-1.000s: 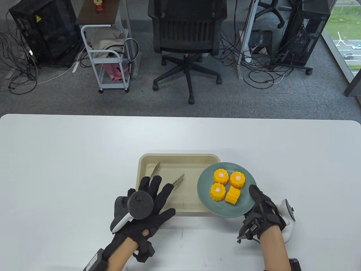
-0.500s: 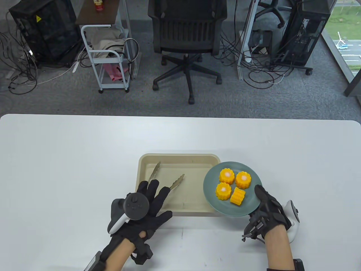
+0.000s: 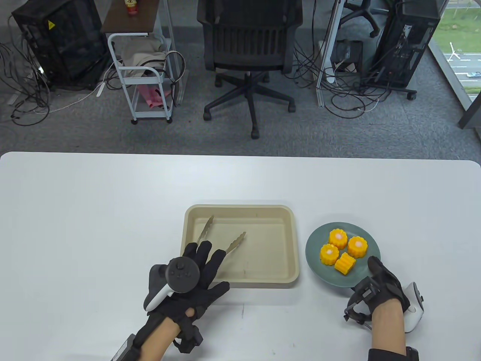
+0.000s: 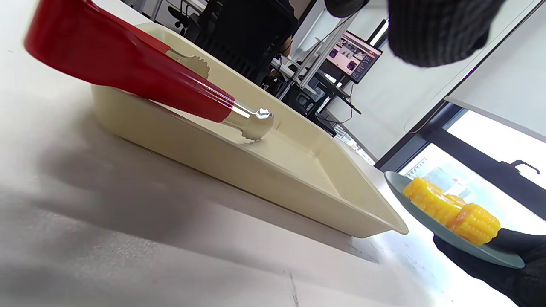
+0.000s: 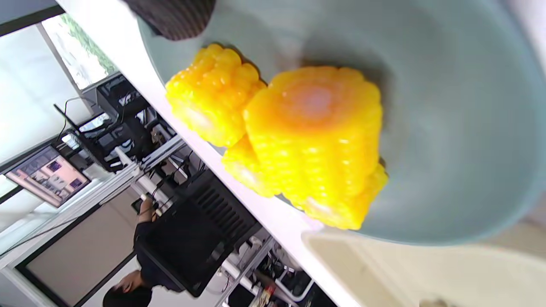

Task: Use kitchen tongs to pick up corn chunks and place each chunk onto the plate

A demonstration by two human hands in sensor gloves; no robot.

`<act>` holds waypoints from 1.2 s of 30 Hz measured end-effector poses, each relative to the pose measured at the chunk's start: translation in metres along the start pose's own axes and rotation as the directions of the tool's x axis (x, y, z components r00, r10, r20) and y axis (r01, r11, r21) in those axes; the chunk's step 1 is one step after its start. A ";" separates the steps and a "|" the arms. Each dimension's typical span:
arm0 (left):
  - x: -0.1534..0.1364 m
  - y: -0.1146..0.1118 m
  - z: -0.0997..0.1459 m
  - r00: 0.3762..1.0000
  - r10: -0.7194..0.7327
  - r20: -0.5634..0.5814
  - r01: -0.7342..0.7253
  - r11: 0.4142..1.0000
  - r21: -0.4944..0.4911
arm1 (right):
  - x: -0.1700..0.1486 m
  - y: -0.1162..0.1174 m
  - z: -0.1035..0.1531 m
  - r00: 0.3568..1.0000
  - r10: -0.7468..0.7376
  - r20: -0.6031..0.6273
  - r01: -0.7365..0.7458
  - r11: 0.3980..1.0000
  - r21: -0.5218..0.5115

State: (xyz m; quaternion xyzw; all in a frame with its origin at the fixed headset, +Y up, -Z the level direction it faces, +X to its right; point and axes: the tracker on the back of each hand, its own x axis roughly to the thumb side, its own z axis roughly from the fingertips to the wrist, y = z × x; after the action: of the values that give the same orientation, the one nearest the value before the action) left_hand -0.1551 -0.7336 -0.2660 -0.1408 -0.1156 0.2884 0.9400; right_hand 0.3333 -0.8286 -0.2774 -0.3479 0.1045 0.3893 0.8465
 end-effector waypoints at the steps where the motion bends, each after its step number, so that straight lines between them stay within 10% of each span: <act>1: 0.000 0.000 0.000 1.000 0.000 -0.002 0.000 1.000 -0.002 | 0.000 -0.002 0.000 1.000 0.001 -0.006 -0.001 1.000 -0.008; 23: 0.000 -0.002 0.000 1.000 0.027 -0.014 -0.028 0.998 -0.052 | 0.022 -0.008 0.003 0.967 0.240 0.083 -0.226 0.962 -0.152; 34: -0.002 -0.003 0.000 0.997 0.076 -0.019 -0.077 0.995 -0.058 | 0.048 0.027 0.046 0.757 0.604 0.251 -0.495 0.780 -0.383; 36: -0.002 -0.003 0.000 0.997 0.083 -0.012 -0.083 0.995 -0.059 | 0.049 0.052 0.064 0.631 0.675 0.382 -0.536 0.735 -0.415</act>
State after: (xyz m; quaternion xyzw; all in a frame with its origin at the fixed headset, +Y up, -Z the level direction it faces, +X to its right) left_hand -0.1552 -0.7368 -0.2656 -0.1748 -0.1136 0.3230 0.9232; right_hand 0.3224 -0.7330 -0.2783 -0.2845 -0.0637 0.7403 0.6057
